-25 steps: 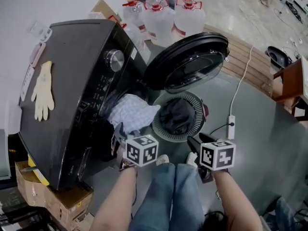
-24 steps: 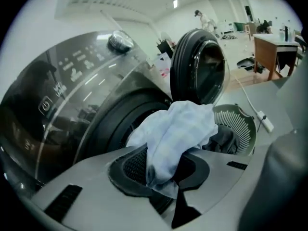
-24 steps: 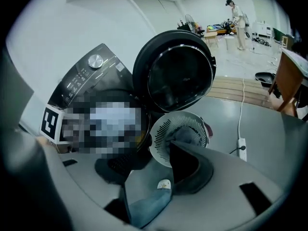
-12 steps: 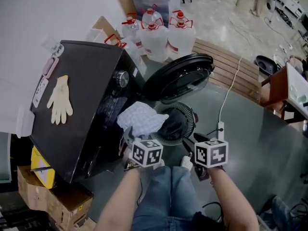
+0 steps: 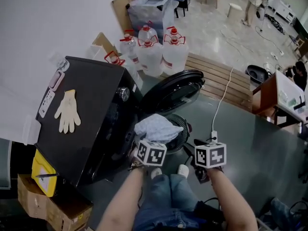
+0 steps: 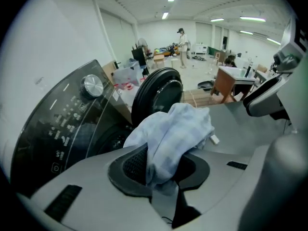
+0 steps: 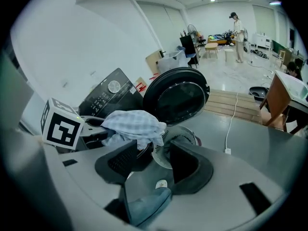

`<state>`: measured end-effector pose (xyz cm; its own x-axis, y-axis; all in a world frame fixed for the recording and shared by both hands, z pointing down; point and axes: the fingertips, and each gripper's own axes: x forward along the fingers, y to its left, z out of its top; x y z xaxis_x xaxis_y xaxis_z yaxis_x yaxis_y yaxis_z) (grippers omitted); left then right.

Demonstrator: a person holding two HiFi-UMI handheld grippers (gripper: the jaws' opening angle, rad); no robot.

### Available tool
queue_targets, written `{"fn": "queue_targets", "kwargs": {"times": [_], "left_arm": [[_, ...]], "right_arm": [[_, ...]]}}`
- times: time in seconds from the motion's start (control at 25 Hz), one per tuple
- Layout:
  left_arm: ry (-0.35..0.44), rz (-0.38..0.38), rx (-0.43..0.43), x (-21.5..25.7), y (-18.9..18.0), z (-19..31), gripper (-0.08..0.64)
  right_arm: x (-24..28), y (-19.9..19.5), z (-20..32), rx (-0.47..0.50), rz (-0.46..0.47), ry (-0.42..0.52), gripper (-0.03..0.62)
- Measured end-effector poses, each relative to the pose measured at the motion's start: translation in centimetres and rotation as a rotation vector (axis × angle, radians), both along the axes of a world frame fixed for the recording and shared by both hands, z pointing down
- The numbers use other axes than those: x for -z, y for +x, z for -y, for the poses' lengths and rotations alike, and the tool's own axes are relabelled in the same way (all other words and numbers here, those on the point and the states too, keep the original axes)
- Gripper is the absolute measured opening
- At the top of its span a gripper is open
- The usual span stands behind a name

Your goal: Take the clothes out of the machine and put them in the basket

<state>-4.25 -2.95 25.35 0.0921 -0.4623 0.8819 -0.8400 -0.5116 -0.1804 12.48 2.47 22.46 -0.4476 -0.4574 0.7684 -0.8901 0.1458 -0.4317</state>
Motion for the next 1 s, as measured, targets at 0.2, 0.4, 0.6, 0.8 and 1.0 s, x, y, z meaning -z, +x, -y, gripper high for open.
{"fn": "queue_targets", "kwargs": {"times": [0.2,0.4,0.6,0.8,1.0], "left_arm": [[-0.064,-0.042,-0.032,-2.2,2.5,0.7,0.089],[-0.132,-0.107,-0.057,-4.2,4.4,1.1,0.244],[-0.109,-0.150,-0.016,-2.7,4.7,2.5,0.245],[-0.096,-0.186,-0.006,-0.4,4.8,2.8,0.245],[-0.094,-0.229,-0.007,2.2,4.7,2.0,0.244]], "right_arm": [[-0.5,-0.2,0.0,-0.012,0.014,-0.003,0.209],[-0.7,0.0,0.7,-0.023,0.012,-0.002,0.209],[-0.2,1.0,0.7,-0.027,-0.001,-0.002,0.209],[0.9,1.5,1.0,-0.015,-0.014,0.013,0.209],[2.4,1.0,0.9,0.031,-0.019,0.028,0.209]]}}
